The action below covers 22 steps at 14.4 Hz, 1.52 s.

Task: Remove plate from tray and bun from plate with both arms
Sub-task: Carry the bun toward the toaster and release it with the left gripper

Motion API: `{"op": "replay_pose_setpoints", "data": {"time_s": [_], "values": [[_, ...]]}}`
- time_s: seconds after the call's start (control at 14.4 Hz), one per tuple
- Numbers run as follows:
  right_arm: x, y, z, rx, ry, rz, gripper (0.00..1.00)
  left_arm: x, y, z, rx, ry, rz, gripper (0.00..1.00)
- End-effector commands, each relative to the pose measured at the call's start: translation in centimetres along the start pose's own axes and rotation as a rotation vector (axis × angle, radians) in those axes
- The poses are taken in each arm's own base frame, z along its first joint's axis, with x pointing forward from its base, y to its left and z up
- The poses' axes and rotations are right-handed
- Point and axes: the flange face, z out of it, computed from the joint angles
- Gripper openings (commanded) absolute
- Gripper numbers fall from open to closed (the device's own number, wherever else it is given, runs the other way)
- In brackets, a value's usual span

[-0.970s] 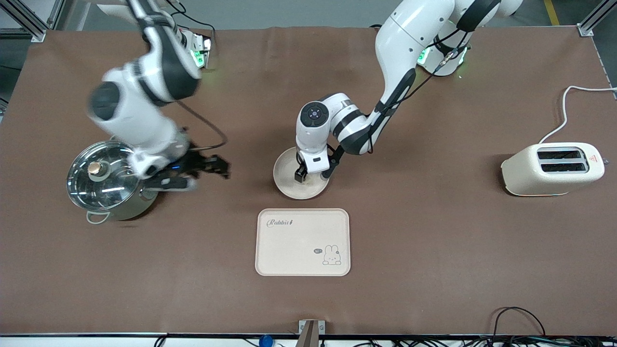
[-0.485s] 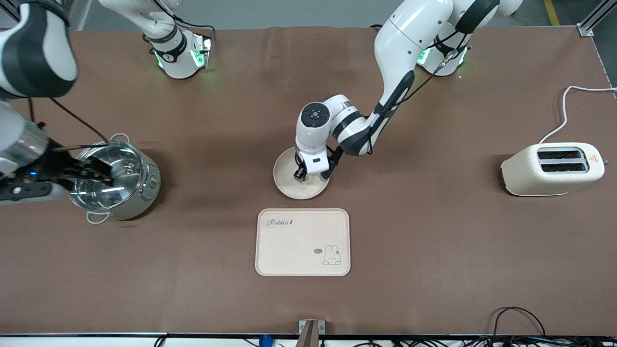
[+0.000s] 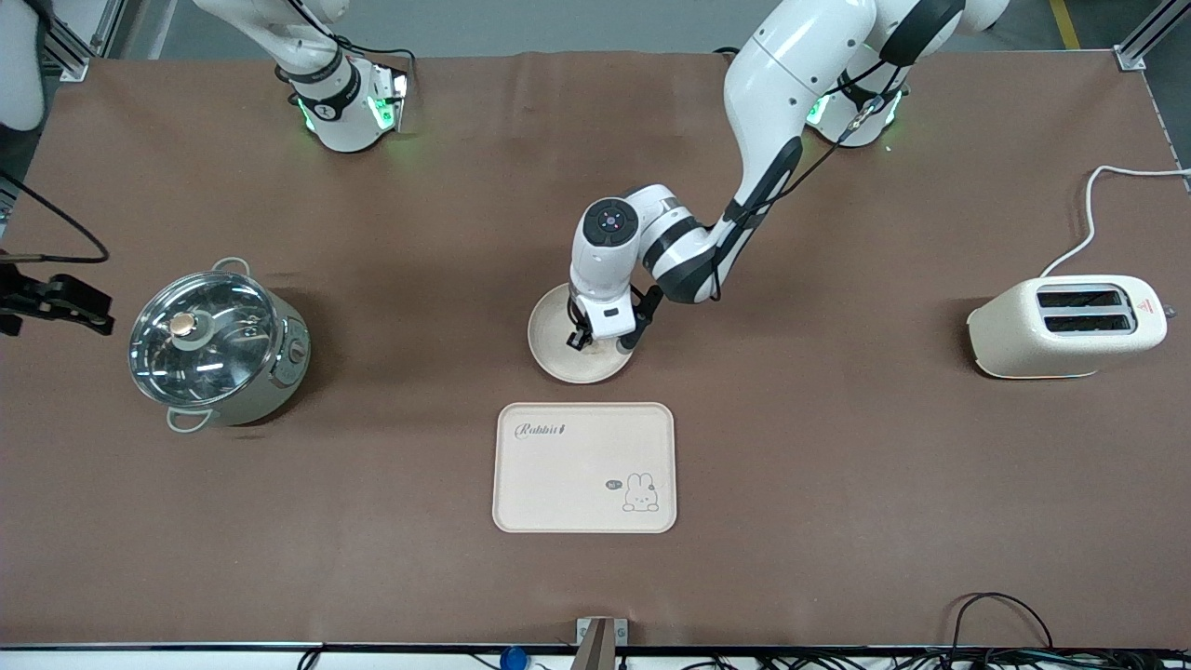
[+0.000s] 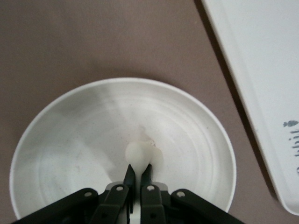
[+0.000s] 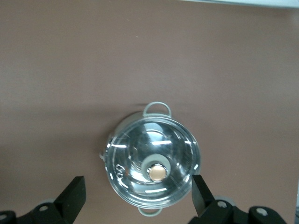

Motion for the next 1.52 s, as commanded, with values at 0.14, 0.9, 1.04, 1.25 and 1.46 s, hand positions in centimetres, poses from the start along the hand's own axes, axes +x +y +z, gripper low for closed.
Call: {"op": "replay_pose_setpoints", "data": {"time_s": [0.14,0.9,1.04,1.25,1.46], "values": [[-2.9,0.5,-3.7,0.029,-0.024,0.022,1.00,8.6,1.7,-11.6,0.097,0.135,0.008,0.00],[-9.0,0.1,-8.8,0.061,-0.112,-0.024,1.00,43.0,-2.2,-6.1,0.307,0.080,-0.067,0.08],[-9.4,0.3,-9.1,0.061,-0.110,-0.028,1.00,43.3,-2.9,-3.8,0.316,0.067,-0.047,0.17],[-9.1,0.6,-8.8,0.069,-0.107,-0.024,1.00,45.0,-3.7,-4.0,0.325,0.055,-0.021,0.64],[-8.9,1.5,-8.7,0.093,-0.090,-0.007,1.00,45.6,-3.5,-5.3,0.310,0.038,0.013,1.00]]}}
